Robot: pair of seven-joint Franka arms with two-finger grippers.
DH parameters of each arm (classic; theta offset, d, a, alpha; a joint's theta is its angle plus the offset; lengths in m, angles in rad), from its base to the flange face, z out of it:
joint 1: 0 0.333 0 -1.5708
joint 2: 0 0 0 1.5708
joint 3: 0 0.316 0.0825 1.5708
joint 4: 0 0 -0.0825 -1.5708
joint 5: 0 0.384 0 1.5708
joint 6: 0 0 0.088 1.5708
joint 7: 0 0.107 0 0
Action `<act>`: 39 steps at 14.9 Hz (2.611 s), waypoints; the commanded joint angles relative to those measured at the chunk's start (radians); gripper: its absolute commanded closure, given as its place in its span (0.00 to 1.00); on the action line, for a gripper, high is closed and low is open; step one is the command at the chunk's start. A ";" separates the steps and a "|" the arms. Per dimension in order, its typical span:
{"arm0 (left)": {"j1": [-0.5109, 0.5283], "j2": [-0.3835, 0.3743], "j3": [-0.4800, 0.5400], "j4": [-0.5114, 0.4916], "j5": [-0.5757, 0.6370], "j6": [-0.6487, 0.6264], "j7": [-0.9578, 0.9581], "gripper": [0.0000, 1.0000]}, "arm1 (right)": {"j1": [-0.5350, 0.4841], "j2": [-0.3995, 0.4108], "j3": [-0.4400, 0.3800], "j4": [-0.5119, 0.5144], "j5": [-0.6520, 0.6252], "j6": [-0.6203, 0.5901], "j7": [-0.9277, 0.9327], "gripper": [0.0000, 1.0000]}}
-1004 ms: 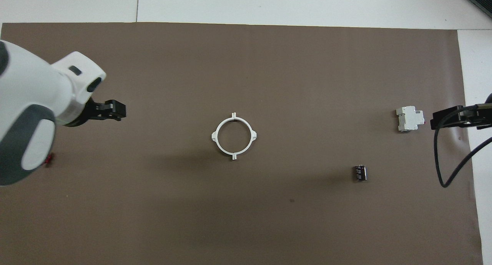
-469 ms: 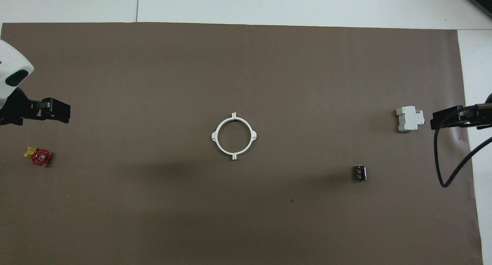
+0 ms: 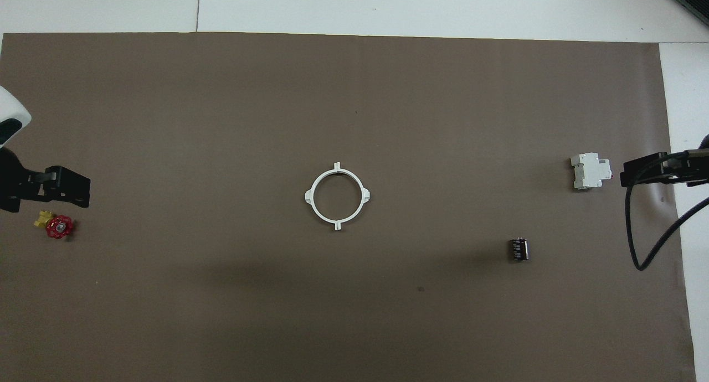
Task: Assemble drain pipe with both arms
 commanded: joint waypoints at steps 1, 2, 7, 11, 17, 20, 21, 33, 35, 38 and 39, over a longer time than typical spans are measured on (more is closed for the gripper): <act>-0.003 0.044 0.010 0.054 -0.038 -0.070 0.182 0.00 | -0.014 -0.010 0.006 -0.005 0.014 -0.008 -0.025 0.00; -0.005 0.059 0.018 0.072 -0.042 -0.063 0.220 0.00 | -0.014 -0.010 0.004 -0.005 0.014 -0.008 -0.024 0.00; -0.063 0.074 0.067 0.051 -0.049 0.083 -0.036 0.00 | -0.014 -0.010 0.006 -0.005 0.014 -0.008 -0.025 0.00; -0.059 0.071 0.067 0.059 -0.049 0.091 -0.036 0.00 | -0.012 -0.010 0.004 -0.005 0.014 -0.008 -0.024 0.00; -0.068 0.076 0.078 0.054 -0.046 0.104 -0.033 0.00 | -0.014 -0.010 0.004 -0.005 0.014 -0.008 -0.025 0.00; -0.066 0.068 0.075 0.052 -0.046 0.111 -0.033 0.00 | -0.014 -0.010 0.004 -0.005 0.014 -0.008 -0.025 0.00; -0.066 0.068 0.078 0.052 -0.046 0.111 -0.032 0.00 | -0.014 -0.010 0.004 -0.005 0.014 -0.008 -0.025 0.00; -0.062 0.064 0.069 0.051 -0.049 0.183 -0.028 0.00 | -0.014 -0.010 0.006 -0.005 0.014 -0.008 -0.025 0.00; -0.060 0.064 0.068 0.051 -0.057 0.187 -0.027 0.00 | -0.014 -0.010 0.004 -0.005 0.014 -0.008 -0.025 0.00; -0.062 0.064 0.070 0.049 -0.088 0.197 -0.028 0.00 | -0.014 -0.010 0.004 -0.005 0.014 -0.008 -0.025 0.00; -0.062 0.064 0.067 0.051 -0.088 0.193 -0.028 0.00 | -0.012 -0.010 0.004 -0.005 0.014 -0.008 -0.025 0.00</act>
